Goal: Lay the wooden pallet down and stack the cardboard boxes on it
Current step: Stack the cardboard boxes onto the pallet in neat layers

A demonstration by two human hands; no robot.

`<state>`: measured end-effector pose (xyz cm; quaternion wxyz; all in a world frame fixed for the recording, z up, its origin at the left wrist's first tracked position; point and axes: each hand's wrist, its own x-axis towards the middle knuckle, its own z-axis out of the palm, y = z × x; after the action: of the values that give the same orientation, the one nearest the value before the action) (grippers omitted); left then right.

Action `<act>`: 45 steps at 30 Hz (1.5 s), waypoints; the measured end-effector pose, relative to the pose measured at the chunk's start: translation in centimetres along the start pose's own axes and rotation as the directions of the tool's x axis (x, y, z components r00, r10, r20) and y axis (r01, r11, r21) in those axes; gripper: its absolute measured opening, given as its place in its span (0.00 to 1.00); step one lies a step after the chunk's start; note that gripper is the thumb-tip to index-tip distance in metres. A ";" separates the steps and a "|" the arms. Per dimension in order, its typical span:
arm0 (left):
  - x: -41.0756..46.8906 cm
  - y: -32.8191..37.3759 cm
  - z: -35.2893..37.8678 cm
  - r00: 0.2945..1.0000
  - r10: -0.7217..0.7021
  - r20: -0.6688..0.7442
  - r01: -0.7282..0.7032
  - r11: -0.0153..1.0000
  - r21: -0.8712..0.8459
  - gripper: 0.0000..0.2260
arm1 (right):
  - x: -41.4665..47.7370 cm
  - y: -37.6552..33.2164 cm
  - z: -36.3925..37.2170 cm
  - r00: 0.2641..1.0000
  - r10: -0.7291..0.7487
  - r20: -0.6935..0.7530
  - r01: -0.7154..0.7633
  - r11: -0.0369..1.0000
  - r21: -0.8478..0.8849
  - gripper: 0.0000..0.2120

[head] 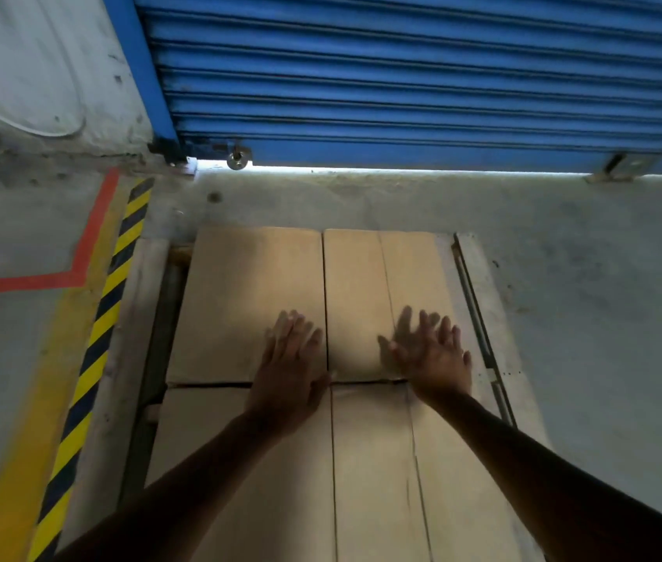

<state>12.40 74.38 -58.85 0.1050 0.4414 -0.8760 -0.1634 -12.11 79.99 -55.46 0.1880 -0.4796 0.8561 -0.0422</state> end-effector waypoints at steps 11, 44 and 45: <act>5.1 2.7 3.8 0.985 -0.168 0.046 0.158 0.973 0.170 0.33 | 8.0 4.0 0.5 0.971 0.236 -0.041 -0.222 0.952 0.212 0.32; -21.0 14.2 4.1 0.790 0.327 0.519 -0.500 0.834 0.235 0.53 | -28.2 10.1 8.8 0.494 0.791 0.360 -0.683 0.098 0.724 0.55; -21.1 13.8 4.3 0.787 0.340 0.515 -0.515 0.821 0.245 0.52 | -28.4 9.6 9.1 0.429 0.748 0.507 -0.670 -0.113 0.733 0.51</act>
<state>13.19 99.98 -58.42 -0.1508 0.1889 -0.9683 -0.0625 -3.23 109.94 -58.31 0.3660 0.2373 0.8099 -0.3922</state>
